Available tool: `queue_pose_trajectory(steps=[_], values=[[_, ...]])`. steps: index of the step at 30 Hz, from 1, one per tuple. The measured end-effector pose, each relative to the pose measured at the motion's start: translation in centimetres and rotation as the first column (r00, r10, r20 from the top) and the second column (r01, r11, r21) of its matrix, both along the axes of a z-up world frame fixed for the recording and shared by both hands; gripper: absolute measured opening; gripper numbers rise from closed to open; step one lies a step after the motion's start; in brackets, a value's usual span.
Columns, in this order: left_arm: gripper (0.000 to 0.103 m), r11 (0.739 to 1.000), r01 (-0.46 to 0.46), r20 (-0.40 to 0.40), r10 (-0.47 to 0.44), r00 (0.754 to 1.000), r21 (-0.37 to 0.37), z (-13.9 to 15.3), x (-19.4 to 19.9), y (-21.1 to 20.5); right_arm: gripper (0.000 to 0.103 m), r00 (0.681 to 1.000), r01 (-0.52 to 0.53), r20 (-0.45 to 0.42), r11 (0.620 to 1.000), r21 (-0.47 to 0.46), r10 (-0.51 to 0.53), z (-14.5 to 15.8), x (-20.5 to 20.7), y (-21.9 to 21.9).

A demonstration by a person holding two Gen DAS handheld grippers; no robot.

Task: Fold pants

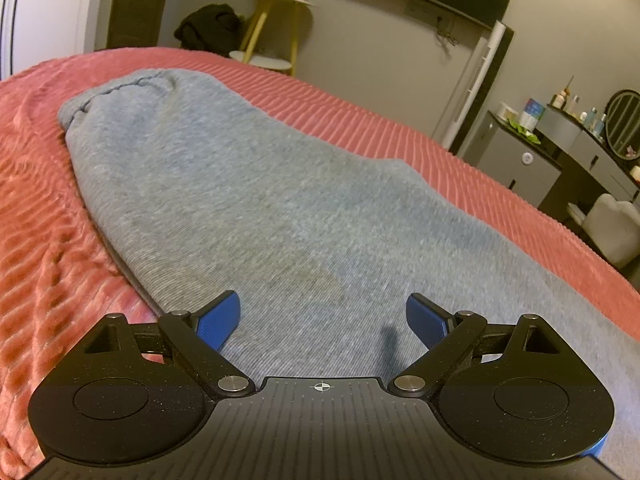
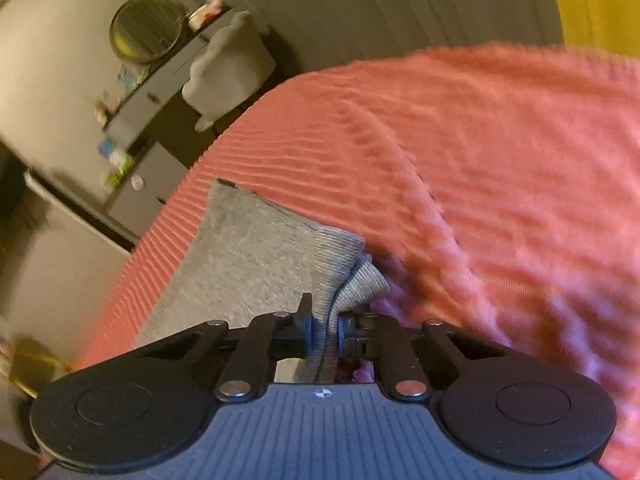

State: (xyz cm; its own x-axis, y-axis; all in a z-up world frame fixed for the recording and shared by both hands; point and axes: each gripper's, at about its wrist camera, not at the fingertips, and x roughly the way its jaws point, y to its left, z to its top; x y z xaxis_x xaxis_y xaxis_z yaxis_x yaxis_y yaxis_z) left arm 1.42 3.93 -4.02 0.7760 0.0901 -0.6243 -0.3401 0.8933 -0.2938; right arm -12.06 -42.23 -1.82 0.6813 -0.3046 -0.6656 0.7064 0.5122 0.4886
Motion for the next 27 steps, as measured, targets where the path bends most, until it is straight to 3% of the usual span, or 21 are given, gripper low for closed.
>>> queue_pose_trajectory(steps=[1,3,5,7,9,11,13,15,16,17,19,20,21,23,25,27], values=[[0.095,1.000,0.000,0.001,0.000,1.000,-0.002,0.0,0.0,0.0,0.009,0.999,-0.027,-0.023,0.997,-0.065,0.026,1.0,0.6,0.8],[0.095,1.000,-0.002,0.002,0.002,1.000,-0.005,0.0,0.0,0.1,0.009,0.989,-0.148,-0.064,0.946,-0.287,0.136,4.4,2.4,4.6],[0.095,1.000,-0.002,0.003,0.002,1.000,-0.005,0.0,0.0,0.1,0.009,0.949,-0.310,-0.104,0.812,-0.494,0.299,7.4,3.9,10.2],[0.095,1.000,-0.005,0.005,0.005,1.000,-0.006,0.1,-0.1,0.1,0.009,0.853,-0.478,-0.171,0.606,-0.636,0.493,9.2,4.9,16.8],[0.095,1.000,-0.010,0.011,0.010,1.000,-0.013,0.2,-0.3,0.2,0.009,0.700,-0.615,-0.248,0.389,-0.686,0.670,9.3,5.2,23.3],[0.095,1.000,-0.013,0.016,0.014,1.000,-0.027,0.2,-0.5,0.4,0.009,0.545,-0.711,-0.330,0.216,-0.670,0.771,7.8,5.2,28.9],[0.095,0.999,-0.014,0.020,0.015,1.000,-0.042,0.3,-0.8,0.7,0.009,0.430,-0.769,-0.413,0.086,-0.633,0.803,5.3,5.3,32.9],[0.095,0.998,-0.014,0.022,0.015,1.000,-0.053,0.4,-0.9,0.8,0.009,0.341,-0.836,-0.485,0.023,-0.549,0.805,2.3,5.6,35.6],[0.095,0.998,-0.012,0.025,0.013,1.000,-0.060,0.4,-1.0,0.9,0.009,0.322,-0.857,-0.488,0.031,-0.514,0.811,1.5,5.8,36.1],[0.095,0.998,-0.011,0.030,0.013,0.999,-0.067,0.4,-1.0,1.0,0.010,0.324,-0.872,-0.489,0.055,-0.486,0.810,1.0,6.0,36.1],[0.095,0.997,0.005,0.032,-0.002,1.000,-0.074,0.5,-0.9,1.1,0.015,0.371,-0.873,-0.423,0.155,-0.463,0.827,1.4,5.5,34.6],[0.095,0.997,0.017,0.030,-0.015,0.999,-0.070,0.5,-0.8,1.0,0.029,0.405,-0.865,-0.374,0.216,-0.453,0.834,1.8,5.2,33.3],[0.095,0.997,0.033,0.028,-0.032,0.999,-0.064,0.6,-0.7,0.8,0.038,0.463,-0.847,-0.313,0.310,-0.432,0.829,2.5,4.9,31.2],[0.095,0.993,0.089,0.019,-0.088,0.996,-0.071,0.7,-0.4,0.6,0.071,0.604,-0.765,-0.179,0.503,-0.402,0.776,3.6,3.9,26.6],[0.094,0.977,0.191,-0.002,-0.192,0.981,-0.096,0.8,-0.1,-0.2,0.080,0.765,-0.611,-0.030,0.710,-0.350,0.643,4.0,2.6,21.0],[0.093,0.948,0.306,-0.026,-0.309,0.951,-0.088,1.3,0.4,-2.0,0.081,0.894,-0.405,0.093,0.879,-0.250,0.438,3.4,1.0,15.8]])
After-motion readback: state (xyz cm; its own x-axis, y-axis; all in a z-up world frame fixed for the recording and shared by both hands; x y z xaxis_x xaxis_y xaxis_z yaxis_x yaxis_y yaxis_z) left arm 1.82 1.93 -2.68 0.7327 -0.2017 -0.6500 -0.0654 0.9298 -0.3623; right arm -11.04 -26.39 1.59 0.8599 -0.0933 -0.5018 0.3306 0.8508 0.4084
